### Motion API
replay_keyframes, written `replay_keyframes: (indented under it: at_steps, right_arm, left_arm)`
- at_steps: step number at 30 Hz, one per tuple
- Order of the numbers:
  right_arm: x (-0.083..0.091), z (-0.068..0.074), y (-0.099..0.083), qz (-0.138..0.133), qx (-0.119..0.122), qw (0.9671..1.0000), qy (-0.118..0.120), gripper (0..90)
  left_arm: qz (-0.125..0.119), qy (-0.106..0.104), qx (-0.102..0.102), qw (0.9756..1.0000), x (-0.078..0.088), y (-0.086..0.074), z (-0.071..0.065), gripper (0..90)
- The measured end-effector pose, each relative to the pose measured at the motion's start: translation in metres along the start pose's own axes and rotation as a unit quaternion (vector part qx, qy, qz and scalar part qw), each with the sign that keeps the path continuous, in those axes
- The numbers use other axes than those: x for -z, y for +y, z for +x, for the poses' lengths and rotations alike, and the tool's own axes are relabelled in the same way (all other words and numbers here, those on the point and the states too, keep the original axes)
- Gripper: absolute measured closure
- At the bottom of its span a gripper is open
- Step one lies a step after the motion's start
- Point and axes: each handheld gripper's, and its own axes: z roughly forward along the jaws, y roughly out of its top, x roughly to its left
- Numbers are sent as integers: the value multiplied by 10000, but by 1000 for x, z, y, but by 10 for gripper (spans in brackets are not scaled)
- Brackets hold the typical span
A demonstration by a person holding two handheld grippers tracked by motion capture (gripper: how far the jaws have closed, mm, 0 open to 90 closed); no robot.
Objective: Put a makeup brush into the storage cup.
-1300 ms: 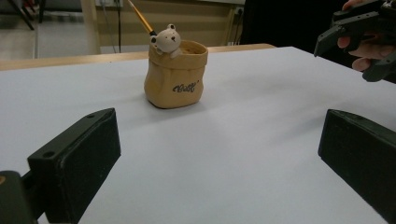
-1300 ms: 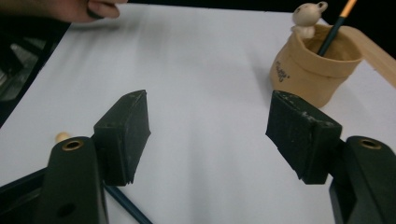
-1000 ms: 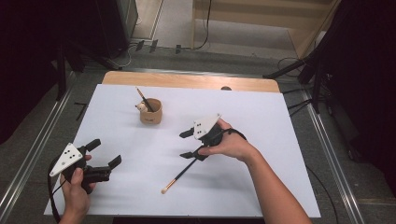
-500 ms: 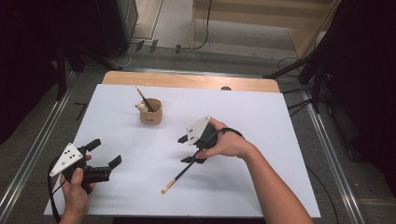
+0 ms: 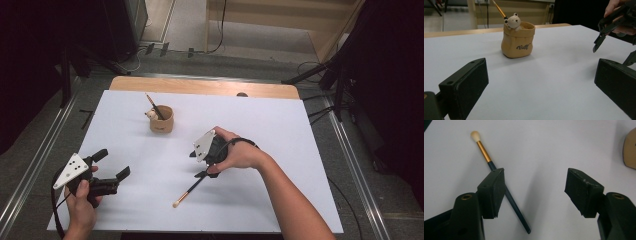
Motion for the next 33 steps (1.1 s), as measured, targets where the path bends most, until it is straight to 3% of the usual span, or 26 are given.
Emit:
replay_keyframes:
  at_steps: [19, 29, 33]
  right_arm:
    - [-9, 4, 10, 593, 432, 9972, 124, 347]
    - [-15, 7, 18, 890, 713, 9933, 172, 353]
    - [-18, 8, 21, 1084, 860, 9902, 212, 357]
  left_arm:
    - [12, 6, 1, 10000, 0, 0, 0, 0]
    - [9, 11, -3, 10000, 0, 0, 0, 0]
    - [2, 12, 0, 10000, -1, 0, 0, 0]
